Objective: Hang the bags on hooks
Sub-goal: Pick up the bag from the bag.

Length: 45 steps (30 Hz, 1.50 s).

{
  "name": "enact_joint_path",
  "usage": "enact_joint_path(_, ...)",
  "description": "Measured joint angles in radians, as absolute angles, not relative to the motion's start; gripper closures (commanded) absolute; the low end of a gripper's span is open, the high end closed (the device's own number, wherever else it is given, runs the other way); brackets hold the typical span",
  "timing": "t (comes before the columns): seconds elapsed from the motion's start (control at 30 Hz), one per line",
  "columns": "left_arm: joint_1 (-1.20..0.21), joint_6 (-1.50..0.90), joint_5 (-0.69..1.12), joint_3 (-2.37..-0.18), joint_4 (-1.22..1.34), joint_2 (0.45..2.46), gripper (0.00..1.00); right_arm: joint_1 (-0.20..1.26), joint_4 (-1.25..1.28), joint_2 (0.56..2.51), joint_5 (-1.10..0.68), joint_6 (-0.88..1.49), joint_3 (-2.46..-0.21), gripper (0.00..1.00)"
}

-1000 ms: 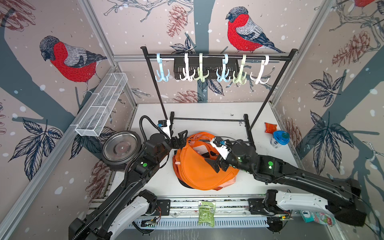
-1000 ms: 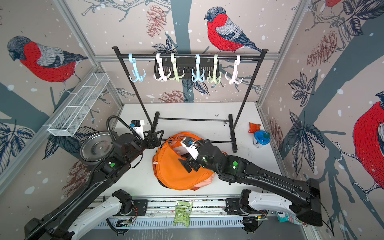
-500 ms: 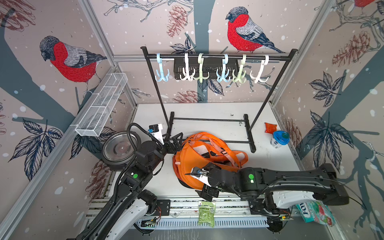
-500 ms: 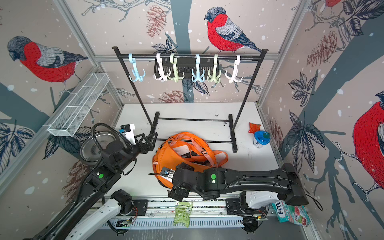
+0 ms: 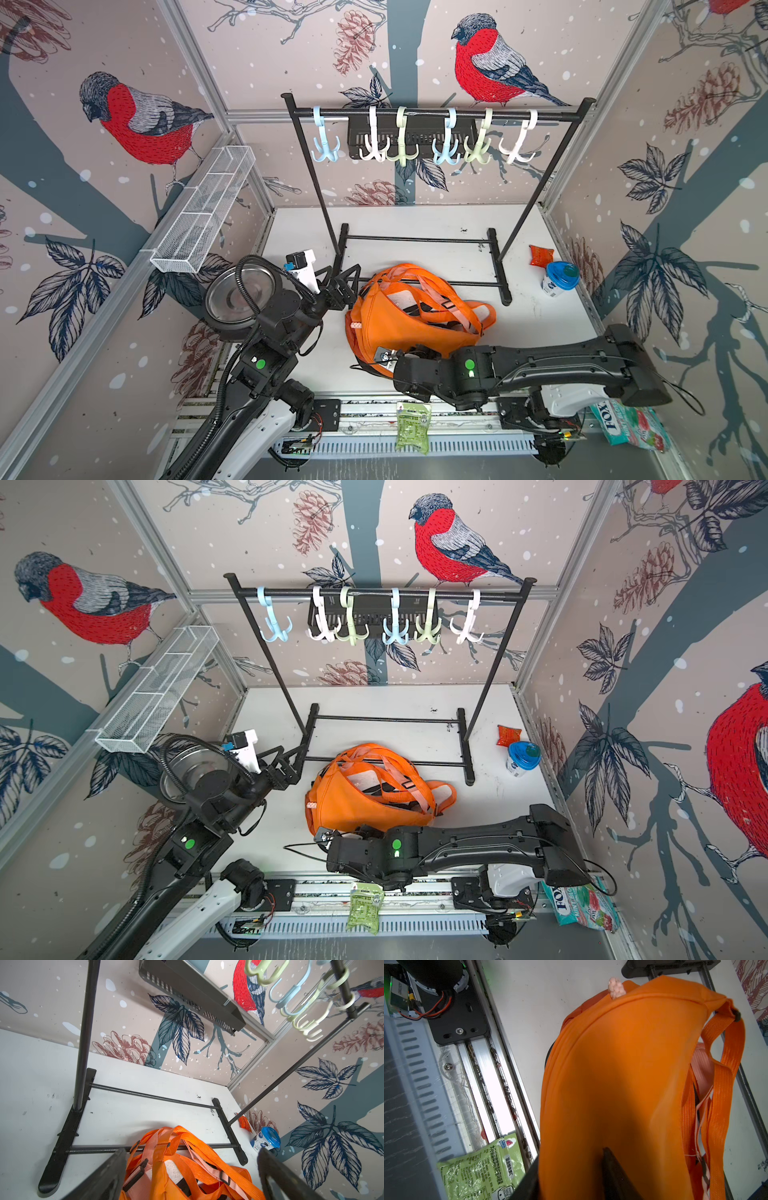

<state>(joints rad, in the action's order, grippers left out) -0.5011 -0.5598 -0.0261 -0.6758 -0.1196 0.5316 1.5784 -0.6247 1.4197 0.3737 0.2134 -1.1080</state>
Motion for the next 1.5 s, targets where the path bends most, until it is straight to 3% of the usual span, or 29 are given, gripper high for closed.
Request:
enact_joint_path(0.33, -0.501, -0.570, 0.045, -0.713, -0.101, 0.456, 0.03, 1.541, -0.450, 1.072, 0.490, 0.205, -1.019, 0.94)
enact_joint_path(0.67, -0.545, -0.725, 0.300, -0.676, 0.089, 0.624, 0.02, 1.319, -0.112, 0.737, 0.615, 0.127, -0.833, 0.93)
enact_joint_path(1.0, -0.769, -0.808, 0.312, -0.682, 0.301, 0.819, 0.02, 1.262, 0.008, 0.802, 0.640, 0.006, -0.840, 0.96)
enact_joint_path(1.5, -0.801, -0.916, 0.347, -0.810, 0.442, 1.020, 0.04, 1.303, 0.060, 0.936, 0.657, -0.144, -0.863, 0.99)
